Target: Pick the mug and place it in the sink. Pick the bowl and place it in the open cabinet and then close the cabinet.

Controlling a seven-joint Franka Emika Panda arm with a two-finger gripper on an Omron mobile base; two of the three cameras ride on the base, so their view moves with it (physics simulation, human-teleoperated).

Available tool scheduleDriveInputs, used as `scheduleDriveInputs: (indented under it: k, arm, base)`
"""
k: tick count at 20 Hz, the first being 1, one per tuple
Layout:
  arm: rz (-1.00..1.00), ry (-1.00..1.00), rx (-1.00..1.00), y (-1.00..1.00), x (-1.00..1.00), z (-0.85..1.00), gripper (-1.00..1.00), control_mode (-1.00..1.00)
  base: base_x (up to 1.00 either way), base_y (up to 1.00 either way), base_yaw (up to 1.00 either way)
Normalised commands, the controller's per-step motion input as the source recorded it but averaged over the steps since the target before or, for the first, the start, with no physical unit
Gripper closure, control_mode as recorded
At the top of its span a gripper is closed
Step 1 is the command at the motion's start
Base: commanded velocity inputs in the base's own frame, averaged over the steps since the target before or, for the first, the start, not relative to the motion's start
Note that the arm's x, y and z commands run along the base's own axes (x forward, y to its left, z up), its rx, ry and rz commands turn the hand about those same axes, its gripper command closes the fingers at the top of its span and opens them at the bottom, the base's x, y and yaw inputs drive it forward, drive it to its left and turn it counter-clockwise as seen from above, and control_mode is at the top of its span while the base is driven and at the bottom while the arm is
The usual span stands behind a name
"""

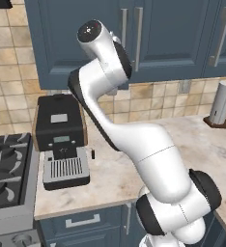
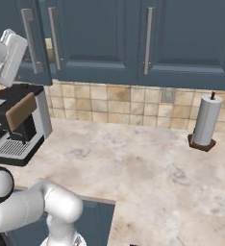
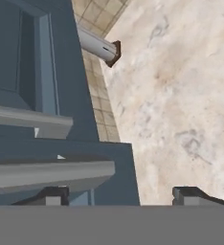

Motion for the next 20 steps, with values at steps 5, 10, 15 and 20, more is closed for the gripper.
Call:
scheduleDriveInputs:
  k: [5, 10, 15, 20]
  arm:
    - [0.12, -0.15, 0.09, -0.28, 0.66, 0.0, -1.0, -1.0]
    - [0.12, -0.19, 0.06, -0.24, 0.66, -0.05, -1.0, -1.0]
    - [0.1, -0.12, 0.08, -0.18, 0.83, -0.34, -1.0, -1.0]
    - [0.07, -0.02, 0.14, -0.06, 0.99, -0.36, -1.0, -1.0]
  base:
    - [0.0, 0.0, 0.0]
    - [0.0, 0.0, 0.0]
    - [0.0, 0.0, 0.0]
    - [0.0, 0.0, 0.0]
